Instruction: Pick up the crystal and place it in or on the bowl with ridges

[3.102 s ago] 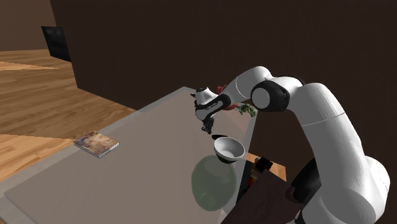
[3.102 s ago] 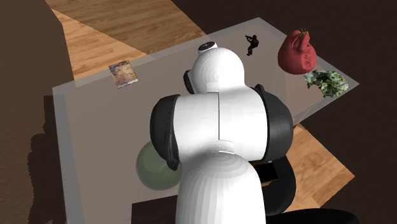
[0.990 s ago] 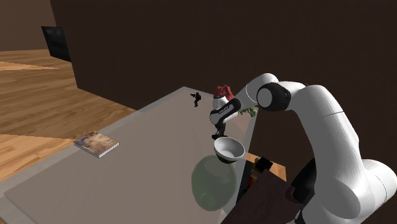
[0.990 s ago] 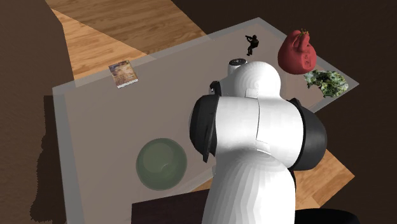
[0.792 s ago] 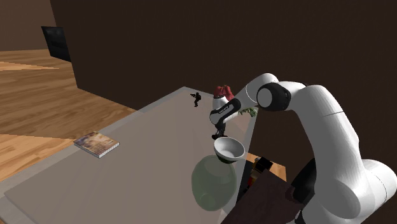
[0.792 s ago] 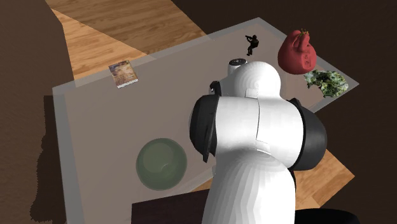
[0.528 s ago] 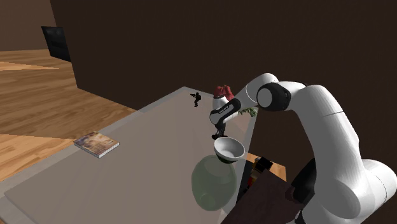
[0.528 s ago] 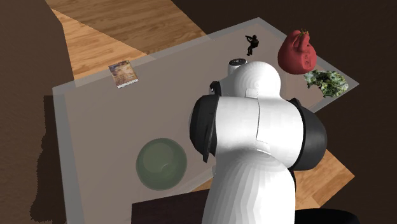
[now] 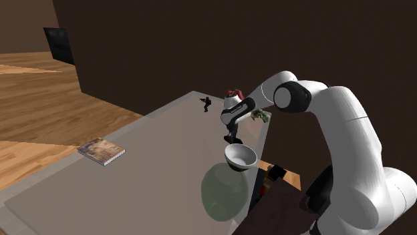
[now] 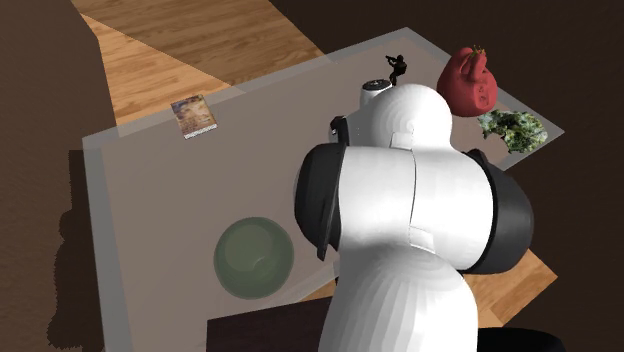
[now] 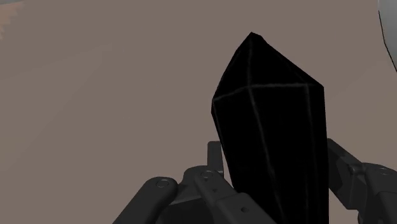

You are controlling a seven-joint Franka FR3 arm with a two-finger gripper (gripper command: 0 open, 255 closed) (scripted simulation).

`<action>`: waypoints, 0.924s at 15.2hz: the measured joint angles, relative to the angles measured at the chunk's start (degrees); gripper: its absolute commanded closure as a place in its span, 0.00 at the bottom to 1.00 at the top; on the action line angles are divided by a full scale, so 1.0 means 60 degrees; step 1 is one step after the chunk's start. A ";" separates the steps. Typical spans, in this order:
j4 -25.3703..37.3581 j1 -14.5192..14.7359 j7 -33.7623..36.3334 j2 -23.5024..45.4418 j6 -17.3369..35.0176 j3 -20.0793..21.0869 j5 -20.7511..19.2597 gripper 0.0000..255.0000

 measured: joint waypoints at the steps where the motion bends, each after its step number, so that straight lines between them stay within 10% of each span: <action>1: -0.0072 -0.0006 -0.0017 -0.0112 -0.0036 0.0003 0.0003 1.00; 14: -0.0313 -0.0025 -0.0274 -0.1315 -0.0978 0.0070 0.0108 1.00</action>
